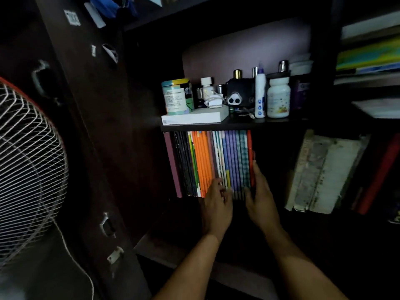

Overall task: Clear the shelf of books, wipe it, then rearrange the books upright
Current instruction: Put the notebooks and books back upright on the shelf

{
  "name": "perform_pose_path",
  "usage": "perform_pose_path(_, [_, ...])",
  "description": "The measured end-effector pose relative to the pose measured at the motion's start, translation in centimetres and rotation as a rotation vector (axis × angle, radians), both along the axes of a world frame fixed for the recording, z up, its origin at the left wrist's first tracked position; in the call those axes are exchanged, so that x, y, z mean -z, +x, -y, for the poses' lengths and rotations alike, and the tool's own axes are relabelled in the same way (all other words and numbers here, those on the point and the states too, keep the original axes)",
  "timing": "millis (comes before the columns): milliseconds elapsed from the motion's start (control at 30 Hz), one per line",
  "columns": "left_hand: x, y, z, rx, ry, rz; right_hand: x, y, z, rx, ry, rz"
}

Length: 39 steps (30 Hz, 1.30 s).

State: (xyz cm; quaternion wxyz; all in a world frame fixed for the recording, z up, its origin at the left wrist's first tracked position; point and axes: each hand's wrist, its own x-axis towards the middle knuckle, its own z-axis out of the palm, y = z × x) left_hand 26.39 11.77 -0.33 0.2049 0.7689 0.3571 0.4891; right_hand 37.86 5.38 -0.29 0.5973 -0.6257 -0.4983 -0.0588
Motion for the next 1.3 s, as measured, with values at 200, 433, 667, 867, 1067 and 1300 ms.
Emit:
perform_pose_path(200, [0.3, 2.5, 3.1, 0.010, -0.183, -0.052, -0.2, 0.9, 0.7, -0.074, 0.000, -0.065])
perform_pose_path(433, [0.5, 4.6, 3.7, -0.129, -0.241, -0.019, -0.1, 1.7, 0.7, -0.162, 0.030, -0.007])
perform_pose_path(667, [0.2, 5.2, 4.2, -0.169, -0.321, -0.011, -0.2, 0.9, 0.4, -0.180, -0.069, -0.066])
perform_pose_path(867, [0.0, 5.2, 3.3, -0.177, -0.334, -0.113, 0.0, 0.5, 0.1, -0.174, -0.135, -0.092])
perform_pose_path(1067, [-1.1, 5.5, 2.4, -0.162, -0.609, 0.224, 0.1, 0.8, 0.3, -0.125, -0.080, -0.074])
perform_pose_path(1300, [-1.3, 5.8, 1.8, -0.071, -0.683, 0.303, -0.5, 0.8, 1.1, -0.015, -0.071, -0.093])
